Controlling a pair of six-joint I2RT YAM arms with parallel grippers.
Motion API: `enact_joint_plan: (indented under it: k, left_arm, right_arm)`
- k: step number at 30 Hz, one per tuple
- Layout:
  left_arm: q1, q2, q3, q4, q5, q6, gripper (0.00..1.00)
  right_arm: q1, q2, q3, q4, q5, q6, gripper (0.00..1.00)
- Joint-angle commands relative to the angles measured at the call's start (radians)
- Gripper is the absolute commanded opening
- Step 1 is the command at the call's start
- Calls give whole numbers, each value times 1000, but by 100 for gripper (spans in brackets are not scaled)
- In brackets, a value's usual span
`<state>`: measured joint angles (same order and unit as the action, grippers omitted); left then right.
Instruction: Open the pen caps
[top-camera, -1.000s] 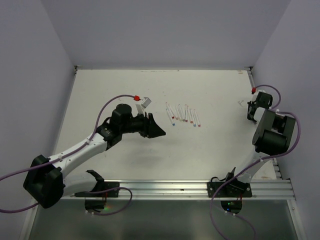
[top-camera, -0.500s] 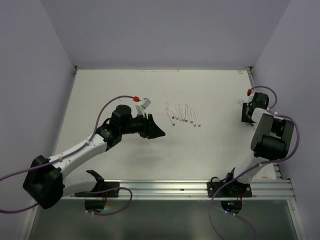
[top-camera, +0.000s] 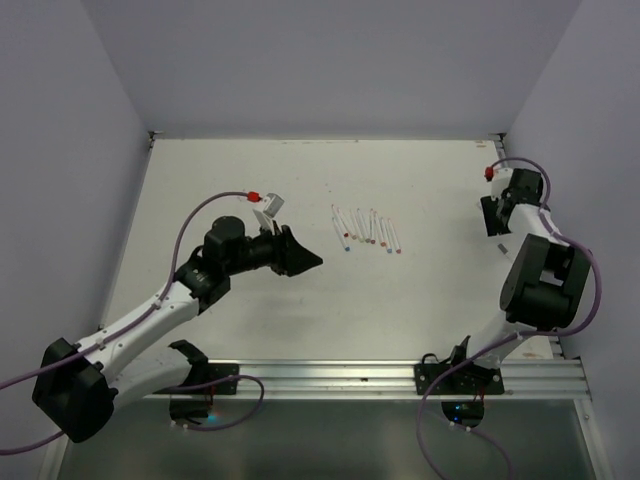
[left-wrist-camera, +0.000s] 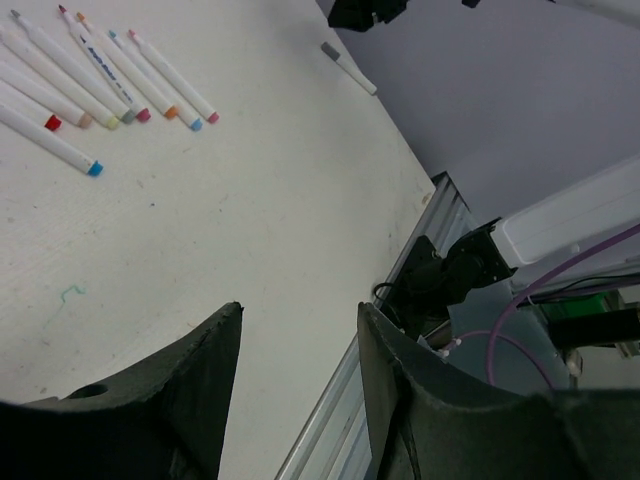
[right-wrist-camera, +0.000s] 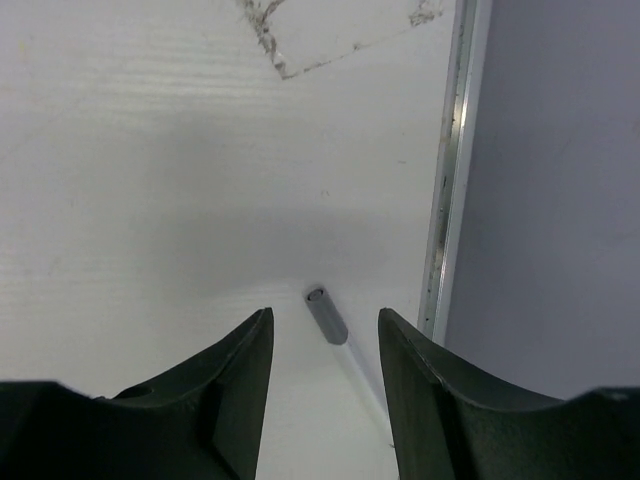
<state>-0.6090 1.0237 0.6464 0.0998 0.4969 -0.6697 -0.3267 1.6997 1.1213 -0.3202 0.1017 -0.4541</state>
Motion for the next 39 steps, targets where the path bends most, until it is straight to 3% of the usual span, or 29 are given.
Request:
enact_joint_plan:
  k: [1,7,17,39]
  left_arm:
    - [21,2,-2,32,3,15,53]
    - [41,10,-28,23,52,25,53]
    - [51,78,-39,38,80,33,53]
    - [40,124,-51,77,98,21,54]
  right_arm:
    - [-75,-63,-26,-86,-121,-198,50]
    - [-201,-63,-63,-126,-244,-317,50]
    - [-261,69,92,-352,-422,-462,49]
    - [-295,152,58,-267,-344,-471,47]
